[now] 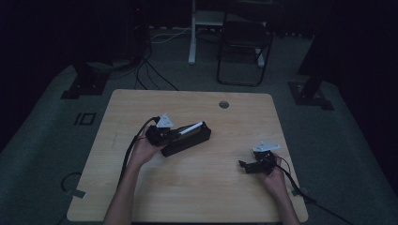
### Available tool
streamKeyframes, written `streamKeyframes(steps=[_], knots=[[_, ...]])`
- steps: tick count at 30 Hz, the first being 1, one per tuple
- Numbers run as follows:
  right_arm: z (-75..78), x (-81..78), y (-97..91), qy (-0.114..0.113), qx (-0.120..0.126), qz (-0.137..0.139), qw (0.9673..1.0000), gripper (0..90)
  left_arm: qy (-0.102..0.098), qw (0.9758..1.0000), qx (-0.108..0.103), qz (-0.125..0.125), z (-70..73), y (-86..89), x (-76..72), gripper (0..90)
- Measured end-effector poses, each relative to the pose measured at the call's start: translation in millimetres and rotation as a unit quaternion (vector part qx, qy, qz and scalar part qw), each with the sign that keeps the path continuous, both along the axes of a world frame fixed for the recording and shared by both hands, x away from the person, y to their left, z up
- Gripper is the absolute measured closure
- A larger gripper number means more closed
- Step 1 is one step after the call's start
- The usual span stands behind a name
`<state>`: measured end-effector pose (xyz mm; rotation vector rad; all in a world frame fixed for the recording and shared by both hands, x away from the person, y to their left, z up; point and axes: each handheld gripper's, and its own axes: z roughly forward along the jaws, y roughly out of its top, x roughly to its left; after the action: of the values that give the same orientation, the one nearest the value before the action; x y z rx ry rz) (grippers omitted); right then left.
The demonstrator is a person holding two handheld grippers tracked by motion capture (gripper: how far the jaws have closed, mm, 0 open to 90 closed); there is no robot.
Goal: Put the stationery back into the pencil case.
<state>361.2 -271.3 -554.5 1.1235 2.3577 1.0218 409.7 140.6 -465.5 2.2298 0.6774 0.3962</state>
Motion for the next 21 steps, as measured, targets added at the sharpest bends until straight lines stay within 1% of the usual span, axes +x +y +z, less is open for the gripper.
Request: streamKeyframes(steps=[9, 11, 21], knots=[[0.1, -0.1, 0.1, 0.001, 0.000, -0.001, 1.0000, 12.6, 0.002, 1.0000, 0.004, 0.000, -2.6, -0.3, 0.1, 78.8], [0.1, -0.1, 0.1, 0.001, 0.000, -0.001, 1.0000, 12.6, 0.003, 1.0000, 0.007, -0.001, -3.2, 0.1, 0.3, 78.8], [0.0, 0.0, 0.0, 0.000, 0.000, 0.000, 1.0000, 12.6, 0.006, 0.9999, 0.009, -0.001, -5.1, 0.8, 0.6, 78.0]])
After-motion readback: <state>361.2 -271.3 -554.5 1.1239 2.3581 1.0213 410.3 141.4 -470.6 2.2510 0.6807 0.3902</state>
